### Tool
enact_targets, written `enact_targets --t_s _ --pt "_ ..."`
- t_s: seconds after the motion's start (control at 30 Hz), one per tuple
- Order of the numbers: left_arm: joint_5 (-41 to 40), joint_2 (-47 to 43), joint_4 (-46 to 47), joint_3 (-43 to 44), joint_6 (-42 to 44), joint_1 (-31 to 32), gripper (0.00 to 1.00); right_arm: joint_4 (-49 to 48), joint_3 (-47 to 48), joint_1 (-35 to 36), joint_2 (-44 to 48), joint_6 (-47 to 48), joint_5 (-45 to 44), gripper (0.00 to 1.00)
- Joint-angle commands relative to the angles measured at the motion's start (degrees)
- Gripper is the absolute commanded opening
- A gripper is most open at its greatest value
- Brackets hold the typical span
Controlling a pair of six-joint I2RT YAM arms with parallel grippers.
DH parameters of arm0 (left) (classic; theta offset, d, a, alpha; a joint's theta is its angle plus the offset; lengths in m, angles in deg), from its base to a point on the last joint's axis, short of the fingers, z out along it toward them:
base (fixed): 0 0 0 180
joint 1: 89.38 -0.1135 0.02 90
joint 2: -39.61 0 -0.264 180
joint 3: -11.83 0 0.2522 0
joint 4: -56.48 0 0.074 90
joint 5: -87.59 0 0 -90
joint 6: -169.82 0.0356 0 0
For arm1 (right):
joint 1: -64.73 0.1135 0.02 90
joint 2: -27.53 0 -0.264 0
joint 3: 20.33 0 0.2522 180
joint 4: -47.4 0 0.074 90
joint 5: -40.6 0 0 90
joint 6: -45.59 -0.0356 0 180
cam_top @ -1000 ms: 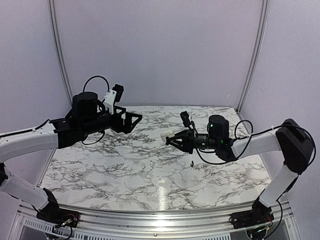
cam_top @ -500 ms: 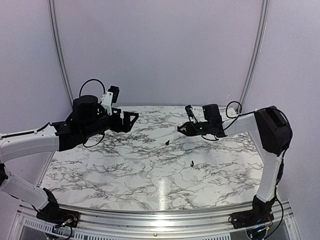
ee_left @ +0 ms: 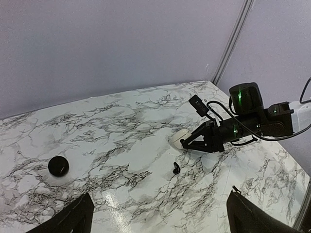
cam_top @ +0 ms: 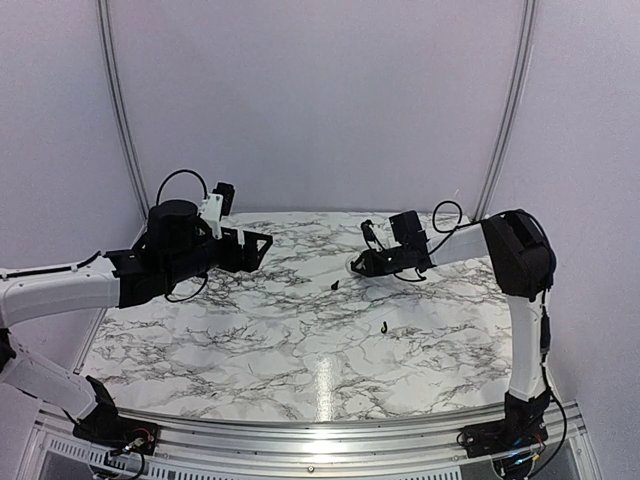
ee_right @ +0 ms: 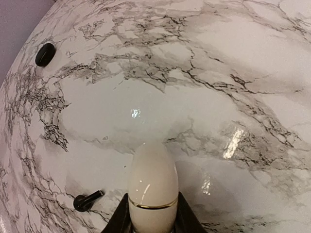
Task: Insert the wireless bluetooth earbuds into the charging case
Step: Place the charging case with the earbuds at the center of the board.
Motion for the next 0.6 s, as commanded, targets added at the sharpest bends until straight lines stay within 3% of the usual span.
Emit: enact_targets --t_s 0.0,0.17,0.37,0.57 --pt "-0.1 -1.1 1.9 -0.4 -2.2 -1.8 0.99 1.6 3.0 -0.6 -1.0 0.8 -1.4 0.25" --pt "5.9 -0.4 1.8 -0.4 -7.1 -7.2 0.99 1.4 2.6 -1.8 -0.9 0.3 -1.6 0.38" --pt "6.6 2.0 0.8 0.7 -7.9 -11.2 0.99 1.6 2.1 -2.3 0.2 0.9 -2.4 0.49" --pt "4.6 9.8 -9.2 7.1 -6.8 -15.5 0.99 1.4 0.7 -5.1 3.7 1.9 -3.5 0.61"
